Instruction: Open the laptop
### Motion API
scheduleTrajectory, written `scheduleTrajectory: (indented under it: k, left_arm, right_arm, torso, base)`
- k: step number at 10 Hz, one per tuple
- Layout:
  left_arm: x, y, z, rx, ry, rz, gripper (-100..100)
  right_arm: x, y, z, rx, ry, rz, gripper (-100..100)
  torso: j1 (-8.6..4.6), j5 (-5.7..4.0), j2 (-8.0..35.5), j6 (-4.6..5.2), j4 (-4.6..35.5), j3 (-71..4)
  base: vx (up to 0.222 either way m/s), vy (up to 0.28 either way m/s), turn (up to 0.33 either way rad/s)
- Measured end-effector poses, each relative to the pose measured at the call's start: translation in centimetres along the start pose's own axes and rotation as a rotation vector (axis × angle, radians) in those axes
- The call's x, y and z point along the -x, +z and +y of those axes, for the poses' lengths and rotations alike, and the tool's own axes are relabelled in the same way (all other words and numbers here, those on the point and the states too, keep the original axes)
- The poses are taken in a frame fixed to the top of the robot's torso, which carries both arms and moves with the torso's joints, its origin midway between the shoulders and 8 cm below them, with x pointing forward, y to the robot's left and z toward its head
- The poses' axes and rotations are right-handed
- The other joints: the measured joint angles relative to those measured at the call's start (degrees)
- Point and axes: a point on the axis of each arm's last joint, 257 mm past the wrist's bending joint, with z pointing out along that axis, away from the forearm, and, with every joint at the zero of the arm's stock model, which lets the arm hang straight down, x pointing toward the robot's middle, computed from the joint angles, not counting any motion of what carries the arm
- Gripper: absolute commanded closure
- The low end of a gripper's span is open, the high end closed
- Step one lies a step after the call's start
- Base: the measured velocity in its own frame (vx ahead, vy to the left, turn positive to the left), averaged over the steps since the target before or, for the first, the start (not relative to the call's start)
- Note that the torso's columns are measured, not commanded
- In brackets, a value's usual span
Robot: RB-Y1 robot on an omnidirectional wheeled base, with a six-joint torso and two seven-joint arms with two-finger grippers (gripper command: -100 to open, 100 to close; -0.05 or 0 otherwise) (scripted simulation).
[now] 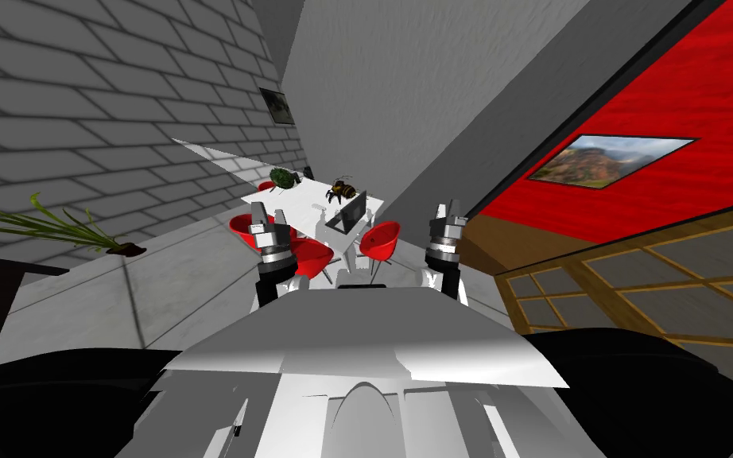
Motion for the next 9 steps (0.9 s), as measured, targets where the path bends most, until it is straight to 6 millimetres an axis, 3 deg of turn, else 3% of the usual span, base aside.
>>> scheduleTrajectory:
  k: [4, 5, 6, 9]
  left_arm:
    - [0.0, 0.0, 0.0, 0.000, 0.000, 0.000, 0]
    - [0.0, 0.0, 0.0, 0.000, 0.000, 0.000, -100]
    - [-0.3, 0.0, 0.2, 0.005, 0.008, 0.023, -100]
    - [-1.0, -0.2, 1.5, 0.035, 0.031, 0.097, -100]
  right_arm:
    - [0.0, 0.0, 0.0, 0.000, 0.000, 0.000, 0]
    - [0.0, 0.0, 0.0, 0.000, 0.000, 0.000, 0]
    - [0.0, 0.0, 0.0, 0.000, 0.000, 0.000, 0]
    - [0.0, 0.0, 0.0, -0.001, 0.000, 0.000, 0]
  torso:
    - [0.00, 0.00, 16.93, 0.00, 16.92, -33.81]
    - [0.00, 0.00, 21.16, 0.00, 21.14, -42.27]
    - [0.03, 0.01, 23.10, 0.02, 23.04, -46.21]
    - [0.02, 0.01, 23.82, 0.00, 23.81, -47.64]
  base:
    - [0.000, 0.000, 0.000]
    - [0.006, 0.004, -0.092]
    - [0.003, 0.012, -0.119]
    - [-0.001, 0.016, -0.091]
